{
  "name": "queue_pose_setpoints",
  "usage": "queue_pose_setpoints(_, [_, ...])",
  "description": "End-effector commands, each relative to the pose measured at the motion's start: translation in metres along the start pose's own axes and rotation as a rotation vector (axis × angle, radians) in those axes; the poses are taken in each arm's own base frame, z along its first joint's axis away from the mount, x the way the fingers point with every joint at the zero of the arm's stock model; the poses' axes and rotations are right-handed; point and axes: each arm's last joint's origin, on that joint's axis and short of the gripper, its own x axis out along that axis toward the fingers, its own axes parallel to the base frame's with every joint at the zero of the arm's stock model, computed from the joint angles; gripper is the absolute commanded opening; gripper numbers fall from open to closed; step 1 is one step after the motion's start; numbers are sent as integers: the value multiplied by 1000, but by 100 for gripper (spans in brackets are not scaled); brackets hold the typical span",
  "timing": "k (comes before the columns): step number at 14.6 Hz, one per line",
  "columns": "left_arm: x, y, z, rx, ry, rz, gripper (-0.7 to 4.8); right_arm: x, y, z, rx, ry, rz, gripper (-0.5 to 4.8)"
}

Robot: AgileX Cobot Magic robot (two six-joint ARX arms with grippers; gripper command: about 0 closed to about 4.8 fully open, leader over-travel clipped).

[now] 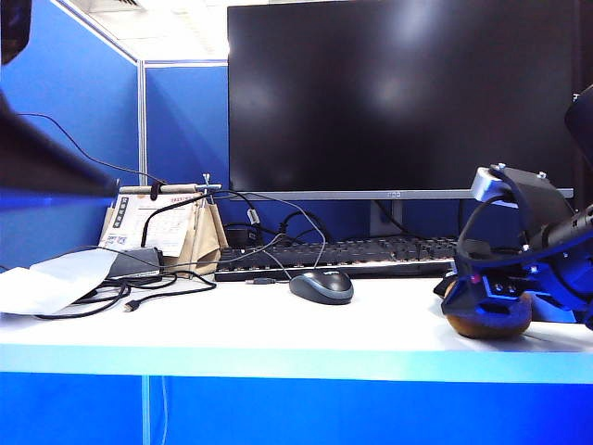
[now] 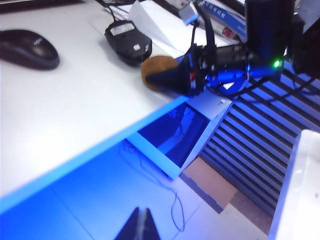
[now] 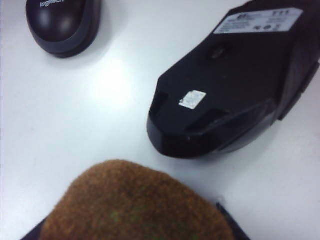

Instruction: Pick up the kiwi and place it near the upside-down mouse.

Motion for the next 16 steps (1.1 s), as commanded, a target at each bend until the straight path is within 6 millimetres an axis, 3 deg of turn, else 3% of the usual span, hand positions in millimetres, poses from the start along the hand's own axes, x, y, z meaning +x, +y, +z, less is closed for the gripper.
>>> queue_pose_setpoints(1, [0, 1, -10, -32, -25, -3, -1, 0, 0, -4, 25, 37, 4, 338])
queue_pose_setpoints(2, [-1, 1, -13, -43, -42, -6, -1, 0, 0, -5, 24, 38, 4, 347])
queue_pose_setpoints(3, [-1, 1, -14, -48, -48, -5, -1, 0, 0, -5, 24, 39, 3, 382])
queue_pose_setpoints(4, [-1, 1, -17, -52, -52, -4, -1, 0, 0, -5, 23, 38, -6, 469])
queue_pose_setpoints(5, [-1, 1, -19, -54, -50, -3, -1, 0, 0, -5, 24, 40, -5, 479])
queue_pose_setpoints(8, [-2, 1, -28, -71, -24, 4, -1, 0, 0, -5, 24, 43, -6, 479])
queue_pose_setpoints(13, [-2, 2, -27, -66, -34, 16, -1, 0, -1, -2, 21, 15, -20, 479])
queue_pose_setpoints(16, [-2, 3, -26, -66, -47, 58, -1, -7, 1, 14, 7, -91, -33, 479])
